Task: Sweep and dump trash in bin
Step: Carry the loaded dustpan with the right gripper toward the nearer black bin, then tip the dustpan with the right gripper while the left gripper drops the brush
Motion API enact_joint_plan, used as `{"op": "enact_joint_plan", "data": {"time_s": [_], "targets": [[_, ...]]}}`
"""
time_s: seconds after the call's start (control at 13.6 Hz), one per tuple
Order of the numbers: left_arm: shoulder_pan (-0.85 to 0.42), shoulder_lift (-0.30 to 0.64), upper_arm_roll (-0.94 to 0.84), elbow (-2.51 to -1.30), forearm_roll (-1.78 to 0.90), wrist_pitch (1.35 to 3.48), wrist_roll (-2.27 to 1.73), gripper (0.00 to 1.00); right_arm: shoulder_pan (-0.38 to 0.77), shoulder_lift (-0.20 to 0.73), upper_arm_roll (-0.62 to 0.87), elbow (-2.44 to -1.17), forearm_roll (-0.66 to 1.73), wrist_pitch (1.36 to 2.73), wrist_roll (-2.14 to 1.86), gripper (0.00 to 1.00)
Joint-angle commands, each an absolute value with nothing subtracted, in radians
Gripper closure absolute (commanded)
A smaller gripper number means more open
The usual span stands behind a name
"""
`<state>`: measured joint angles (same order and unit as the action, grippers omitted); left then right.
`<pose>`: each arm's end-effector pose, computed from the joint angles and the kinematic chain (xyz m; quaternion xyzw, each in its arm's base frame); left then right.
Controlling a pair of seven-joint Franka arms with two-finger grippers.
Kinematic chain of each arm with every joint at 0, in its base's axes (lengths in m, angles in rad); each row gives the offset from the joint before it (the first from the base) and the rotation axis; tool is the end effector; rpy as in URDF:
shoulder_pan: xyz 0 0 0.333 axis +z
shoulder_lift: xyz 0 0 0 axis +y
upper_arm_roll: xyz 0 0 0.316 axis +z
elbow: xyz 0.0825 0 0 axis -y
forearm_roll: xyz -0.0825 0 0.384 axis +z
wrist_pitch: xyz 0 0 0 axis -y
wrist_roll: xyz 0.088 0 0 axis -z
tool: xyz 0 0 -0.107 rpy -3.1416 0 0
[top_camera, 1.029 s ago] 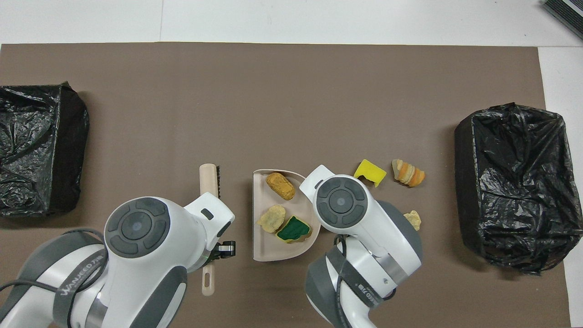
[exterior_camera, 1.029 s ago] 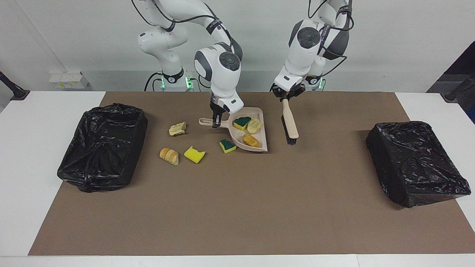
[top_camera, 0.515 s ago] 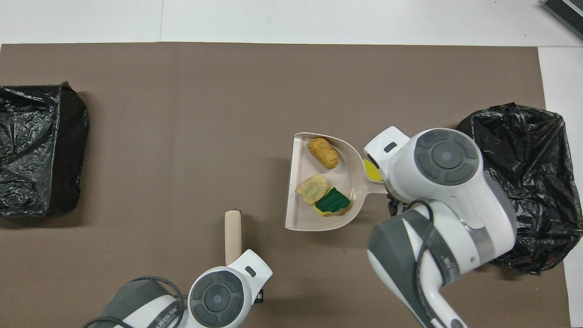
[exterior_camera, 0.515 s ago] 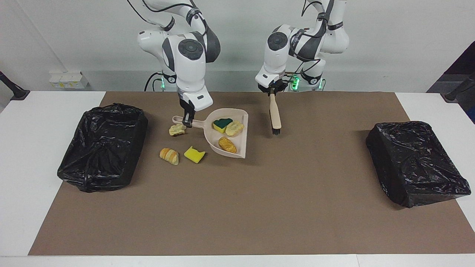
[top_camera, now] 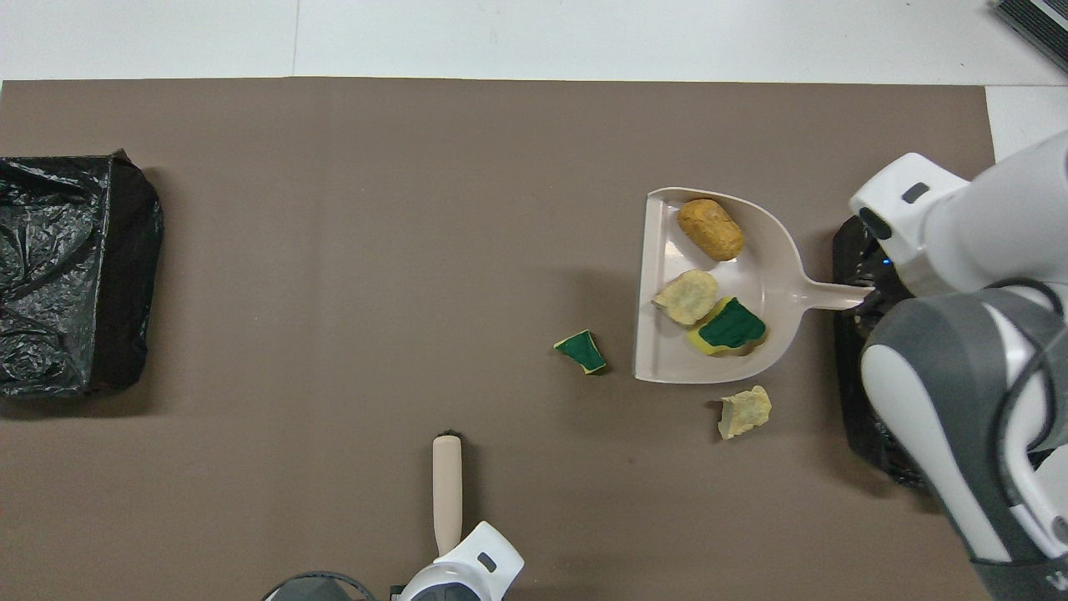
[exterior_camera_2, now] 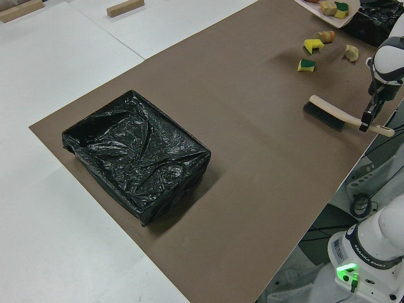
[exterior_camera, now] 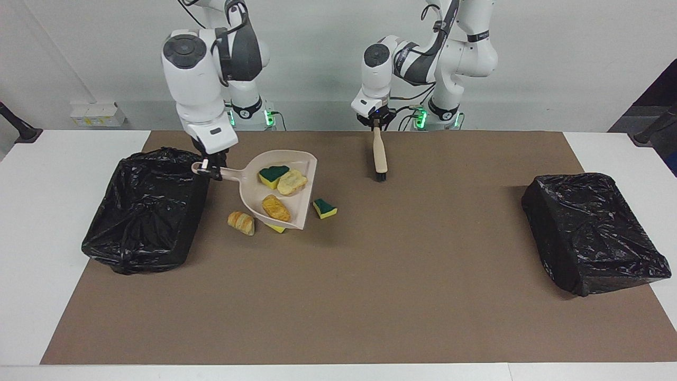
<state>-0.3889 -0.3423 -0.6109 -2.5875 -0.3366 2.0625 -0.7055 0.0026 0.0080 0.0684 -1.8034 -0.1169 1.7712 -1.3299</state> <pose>0.2062 -0.3353 0.3377 -0.9929 0.0249 0.1037 0.0529 0.5607 0.0296 0.5271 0.7549 0.6531 -0.0496 0.0341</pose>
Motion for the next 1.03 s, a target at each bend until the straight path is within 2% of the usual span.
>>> {"op": "enact_joint_plan", "data": {"time_s": [0.0, 0.22, 0.37, 0.44, 0.51, 0.59, 0.96], "targets": [[-0.397, -0.374, -0.606, -2.615, -0.367, 2.083, -0.704, 1.0, -0.144, 0.031, 0.08, -1.756, -0.106, 1.747, -1.481, 1.0], [-0.396, -0.368, -0.606, -2.615, -0.368, 2.085, -0.698, 1.0, -0.296, 0.038, 0.08, -1.752, -0.153, 1.772, -1.578, 1.0], [-0.393, -0.357, -0.603, -2.612, -0.374, 2.085, -0.678, 0.63, -0.365, 0.037, 0.078, -1.755, -0.268, 1.816, -1.608, 1.0], [-0.387, -0.351, -0.601, -2.608, -0.374, 2.083, -0.654, 0.4, -0.395, 0.035, 0.078, -1.756, -0.322, 1.828, -1.606, 1.0], [-0.37, -0.344, -0.6, -2.603, -0.374, 2.083, -0.631, 0.09, -0.406, 0.034, 0.078, -1.759, -0.39, 1.851, -1.608, 1.0], [-0.353, -0.335, -0.6, -2.594, -0.373, 2.08, -0.611, 0.0, -0.414, 0.031, 0.078, -1.763, -0.467, 1.862, -1.603, 1.0], [-0.142, -0.285, -0.592, -2.42, -0.353, 2.028, -0.374, 0.0, -0.385, 0.038, 0.081, -1.83, -0.748, 1.871, -1.476, 1.0]]}}
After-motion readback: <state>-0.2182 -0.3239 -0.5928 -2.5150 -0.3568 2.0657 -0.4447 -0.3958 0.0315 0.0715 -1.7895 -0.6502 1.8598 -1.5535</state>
